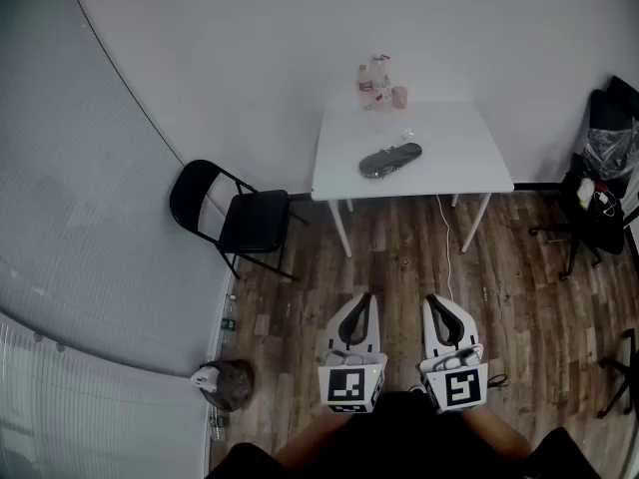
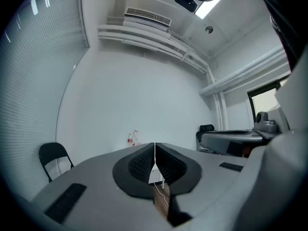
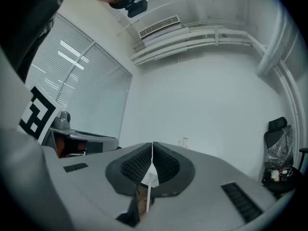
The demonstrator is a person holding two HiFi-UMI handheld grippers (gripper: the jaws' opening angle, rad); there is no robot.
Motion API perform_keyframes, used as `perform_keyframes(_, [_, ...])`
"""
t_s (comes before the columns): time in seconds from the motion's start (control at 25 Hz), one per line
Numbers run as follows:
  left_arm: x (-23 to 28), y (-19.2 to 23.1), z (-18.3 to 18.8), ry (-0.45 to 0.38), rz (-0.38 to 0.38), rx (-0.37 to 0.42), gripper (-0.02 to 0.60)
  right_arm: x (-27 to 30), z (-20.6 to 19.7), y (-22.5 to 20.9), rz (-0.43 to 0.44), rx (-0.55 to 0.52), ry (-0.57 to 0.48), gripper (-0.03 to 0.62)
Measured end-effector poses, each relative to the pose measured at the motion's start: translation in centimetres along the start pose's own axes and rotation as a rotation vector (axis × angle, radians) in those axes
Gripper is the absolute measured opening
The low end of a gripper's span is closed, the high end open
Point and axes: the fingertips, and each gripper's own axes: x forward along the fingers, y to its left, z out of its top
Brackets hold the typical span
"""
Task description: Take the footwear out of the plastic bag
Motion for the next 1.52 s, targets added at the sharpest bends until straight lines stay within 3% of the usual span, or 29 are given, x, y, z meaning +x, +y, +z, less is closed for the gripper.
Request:
perform_keyframes(0.84, [0.7,1.6,-2.1,0.093,-0.023,-0.049,0.028,1.0,-1.8,1.3,0.023,0.046,0.063,0.025])
perform_keyframes(1.0, [2.0,0.4,-2.1,0.097,-0.025,-0.039,0.028,0.5,-2.4,-0.9,0.030,0.021,0.072,0.025])
perform_keyframes(1.24, [4.1,-3.4,-3.0,0.119,-0.041,-0.022,0.028,-0.7,-2.6,-6.4,-0.011,0.060,0.044,0.025])
perform_keyframes(1.52, [5.7,-5.5,-2.4,0.119,-0.021,0.007,0.026,-1.0,-2.9,-9.6,-0.014,0.083,0.034,0.025])
